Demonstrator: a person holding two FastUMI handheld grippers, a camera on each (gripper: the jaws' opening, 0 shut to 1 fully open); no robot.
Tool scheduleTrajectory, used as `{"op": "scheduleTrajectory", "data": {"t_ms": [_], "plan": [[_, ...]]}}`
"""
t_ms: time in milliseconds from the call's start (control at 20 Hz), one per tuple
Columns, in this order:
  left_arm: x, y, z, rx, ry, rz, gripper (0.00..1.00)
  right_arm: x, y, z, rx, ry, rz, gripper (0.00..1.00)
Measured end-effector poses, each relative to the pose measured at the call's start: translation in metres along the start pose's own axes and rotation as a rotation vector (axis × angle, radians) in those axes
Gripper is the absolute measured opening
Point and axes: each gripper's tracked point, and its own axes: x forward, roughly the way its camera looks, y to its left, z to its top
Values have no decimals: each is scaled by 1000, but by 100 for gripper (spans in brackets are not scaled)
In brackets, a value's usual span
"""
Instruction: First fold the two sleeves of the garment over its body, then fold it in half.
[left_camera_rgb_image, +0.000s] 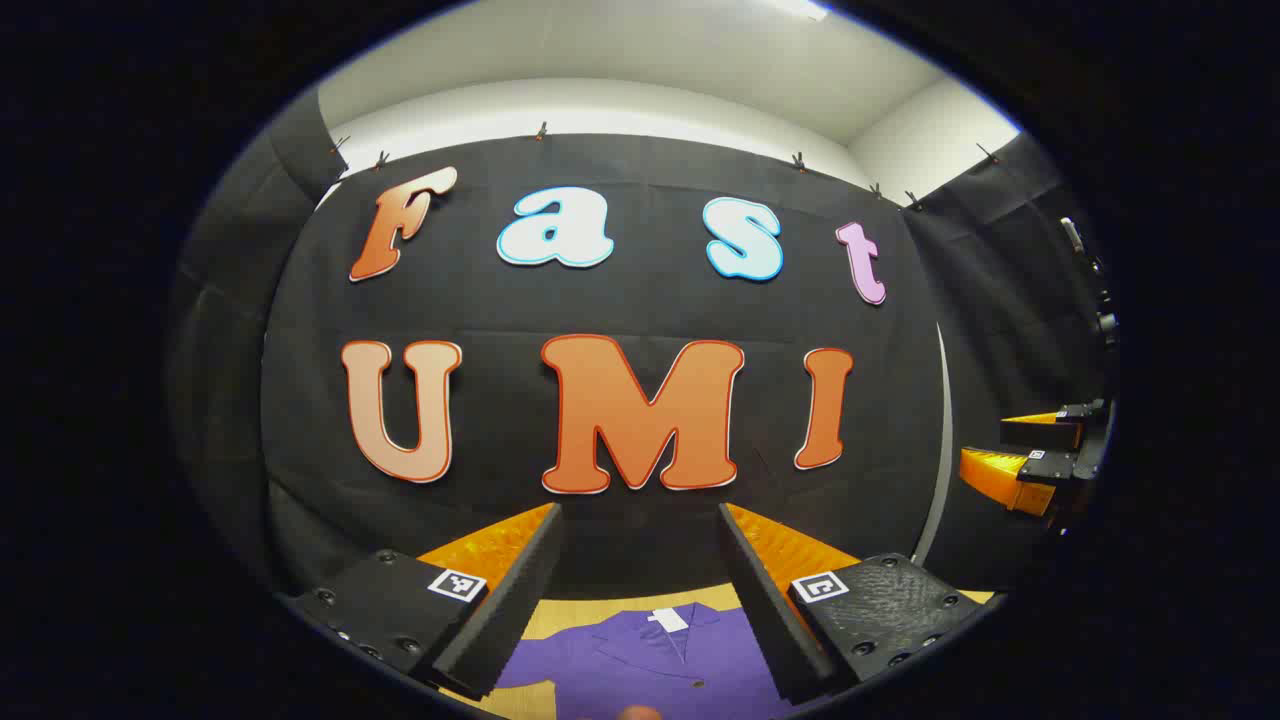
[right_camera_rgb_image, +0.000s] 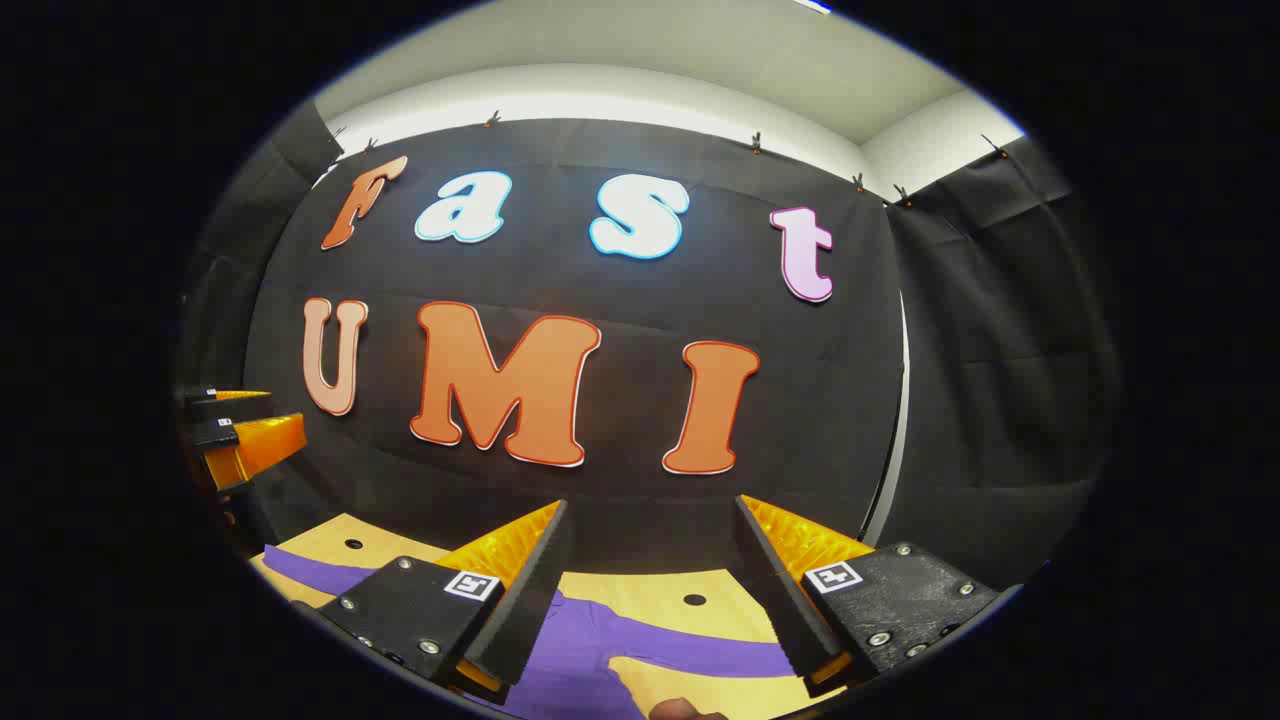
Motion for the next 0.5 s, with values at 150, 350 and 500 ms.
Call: {"op": "scheduleTrajectory", "data": {"t_ms": [150, 350, 500], "plan": [[3, 31, -9, -25, 15, 23, 94, 0, 30, 6, 9, -11, 9, 100], [-3, 60, -13, -36, 3, 75, 95, 5, 55, 9, 1, -22, 29, 95], [-10, 61, -21, -11, -21, 116, 97, 3, 63, 4, -26, -48, 72, 91]]}}
